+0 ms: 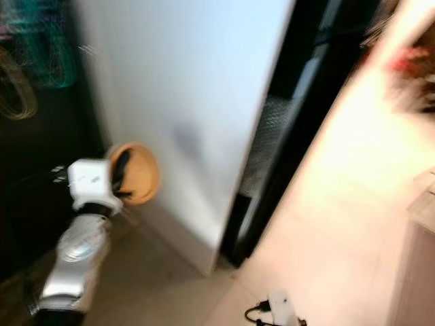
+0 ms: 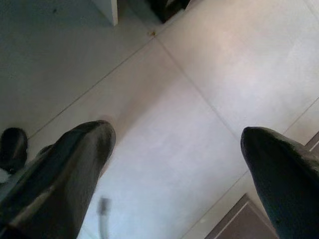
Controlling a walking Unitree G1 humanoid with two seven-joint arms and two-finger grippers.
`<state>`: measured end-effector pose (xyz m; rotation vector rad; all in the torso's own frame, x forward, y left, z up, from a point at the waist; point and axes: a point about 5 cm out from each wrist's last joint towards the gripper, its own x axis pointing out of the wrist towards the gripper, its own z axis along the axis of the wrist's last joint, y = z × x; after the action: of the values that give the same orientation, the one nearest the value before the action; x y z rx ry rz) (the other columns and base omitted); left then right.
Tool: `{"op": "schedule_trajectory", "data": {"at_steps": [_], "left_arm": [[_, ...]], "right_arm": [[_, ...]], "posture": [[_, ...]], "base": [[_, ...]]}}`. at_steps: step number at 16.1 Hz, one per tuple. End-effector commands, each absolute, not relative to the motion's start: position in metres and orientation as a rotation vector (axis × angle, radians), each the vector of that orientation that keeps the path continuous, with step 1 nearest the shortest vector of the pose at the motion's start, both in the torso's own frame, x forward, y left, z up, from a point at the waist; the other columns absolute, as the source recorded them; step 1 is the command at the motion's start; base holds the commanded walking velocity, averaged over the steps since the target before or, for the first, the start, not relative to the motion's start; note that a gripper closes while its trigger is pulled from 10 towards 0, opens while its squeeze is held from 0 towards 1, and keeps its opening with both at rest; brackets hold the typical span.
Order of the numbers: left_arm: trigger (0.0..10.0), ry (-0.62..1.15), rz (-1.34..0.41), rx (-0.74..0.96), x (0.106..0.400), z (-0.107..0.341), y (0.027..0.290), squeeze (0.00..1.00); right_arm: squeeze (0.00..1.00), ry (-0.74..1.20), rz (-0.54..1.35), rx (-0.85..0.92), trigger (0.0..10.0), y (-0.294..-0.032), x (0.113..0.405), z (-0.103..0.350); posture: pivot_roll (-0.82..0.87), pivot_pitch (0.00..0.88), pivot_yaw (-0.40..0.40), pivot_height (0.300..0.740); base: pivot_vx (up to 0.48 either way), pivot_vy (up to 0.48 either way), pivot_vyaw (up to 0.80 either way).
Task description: Restocking fridge
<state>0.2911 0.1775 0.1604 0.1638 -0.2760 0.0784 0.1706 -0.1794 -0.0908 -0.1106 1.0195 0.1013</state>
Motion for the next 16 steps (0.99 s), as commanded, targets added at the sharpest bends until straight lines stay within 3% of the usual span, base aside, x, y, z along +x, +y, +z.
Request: {"op": "schedule_trajectory", "data": {"at_steps": [1,6,9,10,12,16], "left_arm": [[10.0,-0.292,0.062,0.188,0.291,0.168,0.18,0.0],[10.0,-0.153,0.047,0.205,0.302,0.144,0.202,0.0],[10.0,-0.007,0.071,0.19,0.301,0.11,0.216,0.0],[10.0,0.143,0.112,0.181,0.295,0.071,0.226,0.0],[10.0,0.284,0.127,0.143,0.285,0.037,0.228,0.0],[10.0,0.685,0.045,0.126,0.243,-0.036,0.215,0.0]], "right_arm": [[0.0,1.032,0.069,-0.093,10.0,-0.185,0.166,-0.092],[0.0,1.025,-0.089,-0.008,10.0,-0.203,0.156,-0.094],[0.0,1.028,-0.133,0.013,10.0,-0.207,0.151,-0.095],[0.0,1.043,-0.114,-0.009,10.0,-0.208,0.148,-0.096],[0.0,1.05,-0.118,-0.021,10.0,-0.209,0.145,-0.097],[0.0,1.014,-0.18,0.002,10.0,-0.21,0.144,-0.096]], "posture": [[0.13,0.0,-0.049,0.74],[0.1,0.0,0.065,0.74],[0.06,0.0,0.073,0.74],[0.04,0.0,0.057,0.74],[0.02,0.0,0.056,0.74],[-0.09,0.0,0.087,0.74]], "base": [[0.0,0.0,-0.8],[0.0,0.0,-0.8],[0.0,0.0,0.0],[0.0,0.0,0.0],[0.0,0.0,0.0],[0.0,0.0,0.0]]}}
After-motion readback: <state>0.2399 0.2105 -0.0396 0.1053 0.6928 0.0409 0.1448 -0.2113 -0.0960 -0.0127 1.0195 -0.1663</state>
